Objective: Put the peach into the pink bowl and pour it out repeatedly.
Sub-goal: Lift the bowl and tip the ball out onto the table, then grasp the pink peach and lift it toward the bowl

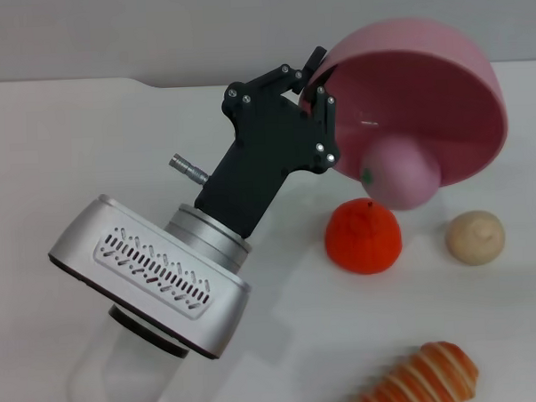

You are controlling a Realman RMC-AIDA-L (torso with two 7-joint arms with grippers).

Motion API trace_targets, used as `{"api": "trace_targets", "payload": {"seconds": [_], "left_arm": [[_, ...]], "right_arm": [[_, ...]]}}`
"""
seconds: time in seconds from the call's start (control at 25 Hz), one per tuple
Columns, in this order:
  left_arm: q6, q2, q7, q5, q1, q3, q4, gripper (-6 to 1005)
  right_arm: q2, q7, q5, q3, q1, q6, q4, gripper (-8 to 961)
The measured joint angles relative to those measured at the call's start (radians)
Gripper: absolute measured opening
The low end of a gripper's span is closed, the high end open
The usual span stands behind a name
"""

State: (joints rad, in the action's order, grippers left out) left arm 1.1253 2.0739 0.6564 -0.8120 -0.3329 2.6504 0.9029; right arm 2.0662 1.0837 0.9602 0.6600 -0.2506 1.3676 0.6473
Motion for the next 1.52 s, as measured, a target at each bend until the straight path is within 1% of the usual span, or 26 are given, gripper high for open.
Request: {"api": "trace_targets", "payload": {"seconds": [0.32, 0.48, 0.56, 0.64, 0.68, 0.76, 0.84, 0.88, 0.96, 1.04, 1.08, 1.12, 1.16, 1.2, 1.24, 1.28, 1.36, 1.44, 1.52], "left_arm": [[-0.011, 0.000, -0.003, 0.000, -0.002, -0.001, -0.002, 78], [-0.084, -0.003, -0.019, -0.008, -0.018, -0.024, 0.012, 78], [-0.162, -0.005, -0.052, -0.010, -0.030, -0.058, 0.027, 78], [-0.307, -0.008, -0.105, -0.010, -0.043, -0.139, 0.064, 78], [-0.421, -0.010, -0.125, -0.008, -0.051, -0.204, 0.096, 79], [-0.546, -0.012, -0.133, -0.005, -0.059, -0.281, 0.136, 79], [-0.749, -0.013, -0.135, -0.005, -0.069, -0.414, 0.205, 79], [-0.805, -0.013, -0.135, -0.006, -0.074, -0.451, 0.220, 79], [-1.000, -0.013, -0.138, -0.009, -0.099, -0.570, 0.260, 79], [-1.200, -0.012, -0.144, -0.010, -0.141, -0.697, 0.274, 79], [-1.280, -0.012, -0.145, -0.010, -0.166, -0.747, 0.270, 79], [-1.391, -0.012, -0.147, -0.010, -0.202, -0.818, 0.259, 79], [-1.391, -0.012, -0.147, -0.010, -0.202, -0.818, 0.259, 79], [-1.551, -0.012, -0.147, -0.010, -0.266, -0.931, 0.217, 79], [-1.621, -0.012, -0.146, -0.009, -0.300, -0.994, 0.186, 79], [-1.657, -0.013, -0.144, -0.007, -0.322, -1.030, 0.168, 79], [-1.657, -0.013, -0.144, -0.007, -0.322, -1.030, 0.168, 80], [-1.711, -0.015, -0.136, -0.002, -0.352, -1.086, 0.137, 80], [-1.716, -0.016, -0.133, -0.002, -0.355, -1.093, 0.132, 80]], "right_arm": [[0.000, 0.000, 0.000, 0.001, -0.008, -0.001, 0.000, 407], [0.000, 0.001, 0.002, 0.003, -0.010, -0.001, 0.000, 407], [0.000, 0.001, 0.007, 0.005, -0.010, -0.001, 0.000, 408], [0.000, 0.005, 0.020, 0.006, -0.010, -0.001, 0.000, 408], [0.000, 0.010, 0.028, 0.006, -0.010, -0.001, 0.000, 408], [0.000, 0.022, 0.049, 0.006, -0.010, 0.001, 0.001, 408], [0.000, 0.038, 0.080, 0.006, -0.010, 0.007, 0.011, 407], [0.000, 0.054, 0.105, 0.006, -0.010, 0.013, 0.024, 407], [0.000, 0.110, 0.162, 0.006, -0.008, 0.042, 0.063, 407], [0.000, 0.189, 0.210, 0.006, -0.002, 0.102, 0.124, 407], [0.000, 0.234, 0.229, 0.005, 0.002, 0.154, 0.169, 407], [0.001, 0.277, 0.245, 0.006, 0.007, 0.206, 0.220, 408], [0.001, 0.320, 0.261, 0.006, 0.011, 0.263, 0.269, 408], [0.002, 0.393, 0.303, 0.008, 0.011, 0.377, 0.375, 408], [0.002, 0.393, 0.303, 0.008, 0.011, 0.377, 0.375, 408], [0.002, 0.436, 0.329, 0.016, 0.005, 0.432, 0.434, 408], [0.001, 0.535, 0.398, 0.053, -0.007, 0.517, 0.573, 408], [0.001, 0.658, 0.498, 0.112, -0.028, 0.545, 0.718, 407], [0.001, 0.786, 0.642, 0.184, -0.063, 0.555, 0.842, 407]]}}
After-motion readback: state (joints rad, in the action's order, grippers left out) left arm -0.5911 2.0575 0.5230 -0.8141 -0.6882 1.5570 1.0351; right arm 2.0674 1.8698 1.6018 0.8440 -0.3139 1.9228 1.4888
